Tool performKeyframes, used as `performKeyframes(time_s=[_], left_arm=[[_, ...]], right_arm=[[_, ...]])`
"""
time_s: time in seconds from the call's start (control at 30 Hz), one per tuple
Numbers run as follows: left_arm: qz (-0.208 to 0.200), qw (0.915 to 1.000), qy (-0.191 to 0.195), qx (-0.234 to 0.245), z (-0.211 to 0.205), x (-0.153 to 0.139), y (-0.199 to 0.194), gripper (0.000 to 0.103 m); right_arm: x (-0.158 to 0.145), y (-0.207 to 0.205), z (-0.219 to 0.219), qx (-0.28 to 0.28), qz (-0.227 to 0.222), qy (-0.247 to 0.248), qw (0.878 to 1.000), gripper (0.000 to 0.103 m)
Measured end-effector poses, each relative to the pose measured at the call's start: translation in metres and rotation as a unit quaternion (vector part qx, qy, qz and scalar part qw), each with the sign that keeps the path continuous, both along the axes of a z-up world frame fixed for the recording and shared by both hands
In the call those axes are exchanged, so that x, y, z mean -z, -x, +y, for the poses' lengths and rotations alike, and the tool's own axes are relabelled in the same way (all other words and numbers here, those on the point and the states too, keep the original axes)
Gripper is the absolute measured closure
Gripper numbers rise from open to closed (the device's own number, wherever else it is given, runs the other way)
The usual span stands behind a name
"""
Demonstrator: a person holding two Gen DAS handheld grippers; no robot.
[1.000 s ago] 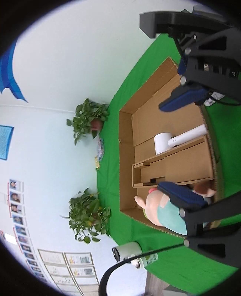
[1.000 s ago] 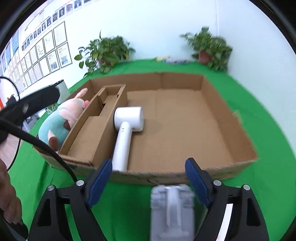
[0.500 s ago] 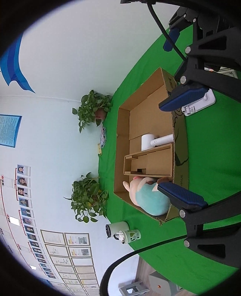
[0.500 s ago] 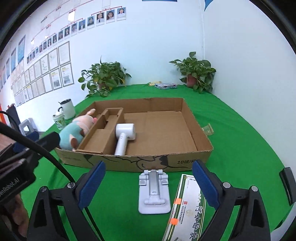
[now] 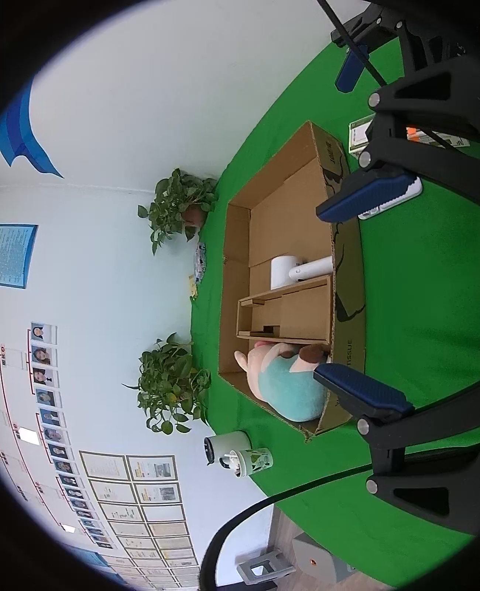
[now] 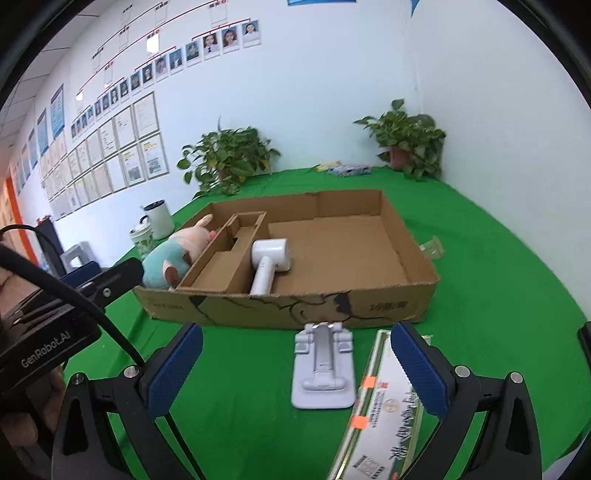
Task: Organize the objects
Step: 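Open the left tool and withdraw both tools toward the phone stand, then close the right tool around the white phone stand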
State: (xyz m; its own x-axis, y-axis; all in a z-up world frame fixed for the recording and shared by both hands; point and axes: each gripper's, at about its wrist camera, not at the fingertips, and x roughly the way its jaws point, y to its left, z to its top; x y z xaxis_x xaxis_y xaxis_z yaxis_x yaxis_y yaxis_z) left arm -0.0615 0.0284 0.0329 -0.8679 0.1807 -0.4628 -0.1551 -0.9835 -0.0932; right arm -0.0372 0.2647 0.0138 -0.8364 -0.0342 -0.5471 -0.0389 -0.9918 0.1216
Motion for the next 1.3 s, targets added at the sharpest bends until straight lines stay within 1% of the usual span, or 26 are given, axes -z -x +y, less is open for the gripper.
performKeyframes(time_s=[0.07,0.17,0.27,0.33,0.4,0.47,0.53,0.63,0.7,0.8,0.93,1.0,1.07,1.17,1.27,1.3], left_arm=[[-0.016,0.9998,0.002,-0.007,-0.006,0.008,0.005,0.024],[-0.037,0.9993,-0.004,-0.01,-0.019,0.016,0.012,0.025],[-0.04,0.999,-0.001,-0.02,-0.034,0.019,0.013,0.025],[-0.049,0.9985,0.0,-0.024,-0.04,0.023,0.015,0.025],[-0.066,0.9975,-0.003,-0.024,-0.045,0.03,0.018,0.025],[-0.082,0.9964,-0.007,-0.02,-0.047,0.037,0.02,0.025],[-0.097,0.9952,-0.006,-0.014,-0.047,0.044,0.021,0.025],[-0.121,0.9927,-0.009,-0.003,-0.044,0.051,0.025,0.025],[-0.132,0.991,-0.015,0.011,-0.042,0.056,0.026,0.025],[-0.146,0.9888,-0.024,0.022,-0.036,0.063,0.03,0.025],[-0.163,0.9852,-0.033,0.042,-0.023,0.068,0.037,0.025],[-0.167,0.984,-0.033,0.053,-0.017,0.069,0.04,0.025],[-0.171,0.9828,-0.034,0.062,-0.011,0.07,0.042,0.025],[-0.177,0.9808,-0.035,0.075,-0.002,0.071,0.045,0.025],[-0.18,0.98,-0.033,0.078,-0.001,0.071,0.044,0.025],[-0.18,0.9802,-0.031,0.077,-0.002,0.071,0.044,0.025]], right_arm=[[0.013,0.006,-0.006,-0.027,-0.009,0.007,1.0,0.001],[0.037,0.016,-0.017,-0.074,-0.039,0.039,0.996,0.001],[0.057,0.025,-0.029,-0.096,-0.061,0.049,0.992,0.001],[0.069,0.031,-0.038,-0.118,-0.074,0.059,0.988,0.001],[0.077,0.037,-0.048,-0.139,-0.084,0.058,0.985,0.001],[0.085,0.043,-0.056,-0.143,-0.095,0.05,0.984,0.001],[0.095,0.049,-0.056,-0.138,-0.112,0.041,0.983,0.001],[0.105,0.055,-0.041,-0.113,-0.131,0.031,0.984,0.001],[0.105,0.054,-0.027,-0.104,-0.133,0.031,0.985,0.001],[0.109,0.052,-0.009,-0.077,-0.133,0.01,0.988,0.001],[0.11,0.05,0.019,-0.046,-0.137,0.021,0.989,0.001],[0.11,0.05,0.027,-0.04,-0.137,0.032,0.989,0.001],[0.109,0.053,0.028,-0.042,-0.138,0.03,0.989,0.001],[0.11,0.063,0.019,-0.048,-0.138,0.015,0.989,0.001],[0.114,0.08,0.011,-0.032,-0.158,-0.007,0.987,0.001],[0.117,0.085,0.01,-0.025,-0.167,-0.015,0.986,0.003]])
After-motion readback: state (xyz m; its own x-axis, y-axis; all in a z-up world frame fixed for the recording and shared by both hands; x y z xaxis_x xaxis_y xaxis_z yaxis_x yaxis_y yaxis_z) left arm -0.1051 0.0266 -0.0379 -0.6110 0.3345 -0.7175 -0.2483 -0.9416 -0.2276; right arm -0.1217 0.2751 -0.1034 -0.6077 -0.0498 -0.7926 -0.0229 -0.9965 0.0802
